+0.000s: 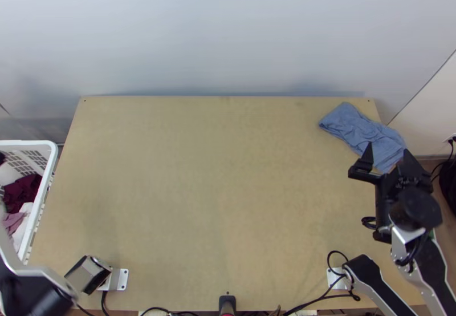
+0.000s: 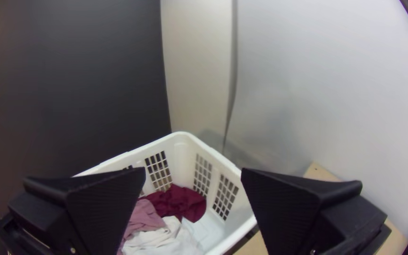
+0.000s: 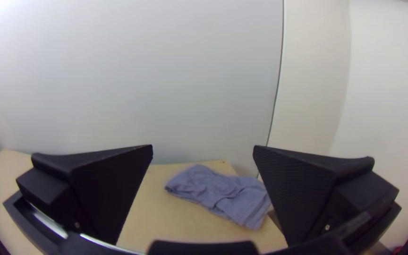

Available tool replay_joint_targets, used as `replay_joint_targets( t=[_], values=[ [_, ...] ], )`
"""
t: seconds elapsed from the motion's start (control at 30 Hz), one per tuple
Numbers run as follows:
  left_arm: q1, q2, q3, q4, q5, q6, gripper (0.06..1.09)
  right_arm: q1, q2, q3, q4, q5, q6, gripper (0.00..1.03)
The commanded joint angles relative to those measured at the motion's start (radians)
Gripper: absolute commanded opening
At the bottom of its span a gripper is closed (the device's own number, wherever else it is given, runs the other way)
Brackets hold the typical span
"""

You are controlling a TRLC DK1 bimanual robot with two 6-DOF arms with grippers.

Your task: Fold the t-shirt

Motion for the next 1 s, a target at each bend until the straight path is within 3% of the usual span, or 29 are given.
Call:
replay_joint_targets(
  t=[0.0, 0.1, 0.3, 0.4, 0.57, 0.8, 0.97],
  values=[
    [0.222, 0.298, 0.132, 0.049, 0.045, 0.004, 1.04, 0.004, 0.148, 0.195, -0.282, 0.006, 0.166, 0.99],
    [0.269, 0.404, 0.125, 0.097, 0.045, 0.032, 1.04, 0.010, 0.194, 0.246, -0.389, 0.005, 0.183, 0.99],
    [0.346, 0.634, 0.142, 0.246, 0.025, 0.027, 1.04, 0.016, 0.198, 0.244, -0.422, -0.009, 0.183, 0.99],
    [0.348, 0.763, 0.213, 0.243, -0.049, 0.027, 1.03, 0.016, 0.203, 0.244, -0.420, -0.009, 0.179, 0.99],
    [0.344, 0.960, 0.357, 0.177, -0.104, -0.039, 1.03, 0.012, 0.215, 0.223, -0.422, -0.011, 0.179, 0.99],
    [0.352, 1.237, 0.642, -0.118, -0.127, -0.157, 1.03, 0.013, 0.303, 0.279, -0.425, -0.012, 0.160, 0.99],
    [0.355, 1.363, 0.756, -0.152, -0.130, -0.201, 1.03, 0.008, 0.355, 0.292, -0.426, -0.012, 0.152, 0.99]
  ],
)
